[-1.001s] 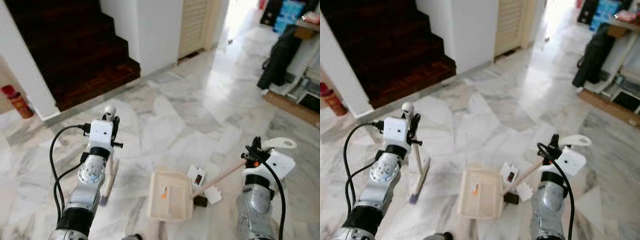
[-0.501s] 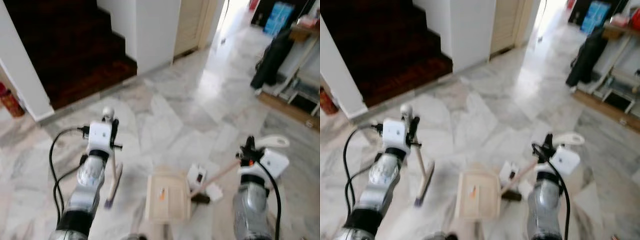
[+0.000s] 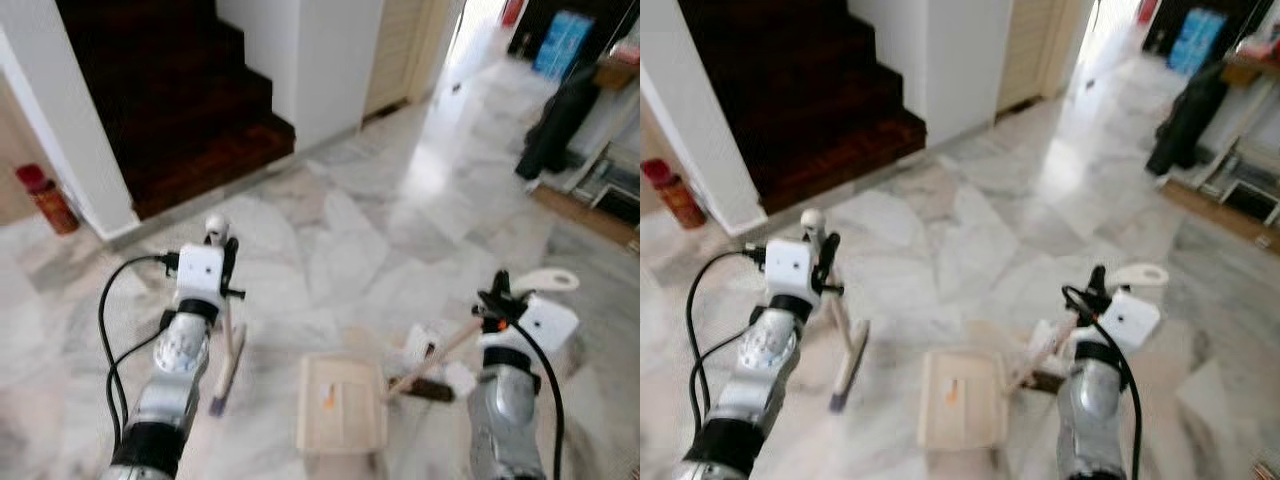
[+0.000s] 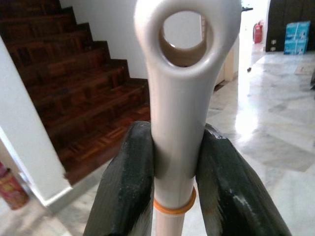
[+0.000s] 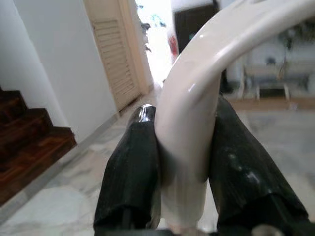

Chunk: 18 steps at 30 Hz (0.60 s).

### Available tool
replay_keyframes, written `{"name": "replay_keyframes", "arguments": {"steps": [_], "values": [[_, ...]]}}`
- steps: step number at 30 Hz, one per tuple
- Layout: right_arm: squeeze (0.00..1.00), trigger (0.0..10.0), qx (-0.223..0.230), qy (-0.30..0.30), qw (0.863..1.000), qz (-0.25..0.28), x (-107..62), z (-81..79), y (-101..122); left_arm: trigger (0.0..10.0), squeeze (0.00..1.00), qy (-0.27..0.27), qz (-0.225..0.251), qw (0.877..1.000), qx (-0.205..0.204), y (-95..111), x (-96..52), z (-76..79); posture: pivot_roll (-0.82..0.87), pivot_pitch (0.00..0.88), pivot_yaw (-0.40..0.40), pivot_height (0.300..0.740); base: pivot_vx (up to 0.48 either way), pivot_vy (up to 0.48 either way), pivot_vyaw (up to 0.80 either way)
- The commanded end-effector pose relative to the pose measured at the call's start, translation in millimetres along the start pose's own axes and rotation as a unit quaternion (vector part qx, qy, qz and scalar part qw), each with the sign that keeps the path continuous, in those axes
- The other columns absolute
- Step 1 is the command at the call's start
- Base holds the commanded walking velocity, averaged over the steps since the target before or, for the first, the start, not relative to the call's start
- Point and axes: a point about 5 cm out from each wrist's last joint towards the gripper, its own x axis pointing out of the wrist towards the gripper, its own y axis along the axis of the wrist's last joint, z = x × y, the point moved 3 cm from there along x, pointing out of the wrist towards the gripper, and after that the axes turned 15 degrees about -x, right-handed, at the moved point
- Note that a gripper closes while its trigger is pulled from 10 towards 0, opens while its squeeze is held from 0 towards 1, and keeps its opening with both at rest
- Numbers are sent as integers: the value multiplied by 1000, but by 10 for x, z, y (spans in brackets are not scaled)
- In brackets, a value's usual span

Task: Sweep floor

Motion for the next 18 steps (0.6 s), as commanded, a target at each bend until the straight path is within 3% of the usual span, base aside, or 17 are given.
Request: {"name": "replay_keyframes", "arguments": {"steps": [1, 18], "values": [[0, 10000, 4, -9, 1000, 20, 34, 48, 100, 10000, 0, -8, 25, 1000, 0, 133, 49, 35, 156, 27, -54, 740, 0, 341, 0], [0, 10000, 6, -8, 1000, 16, 28, 30, 89, 10000, 0, -9, 24, 1000, 2, 149, 57, 26, 166, 50, -50, 740, 0, 340, 0]]}}
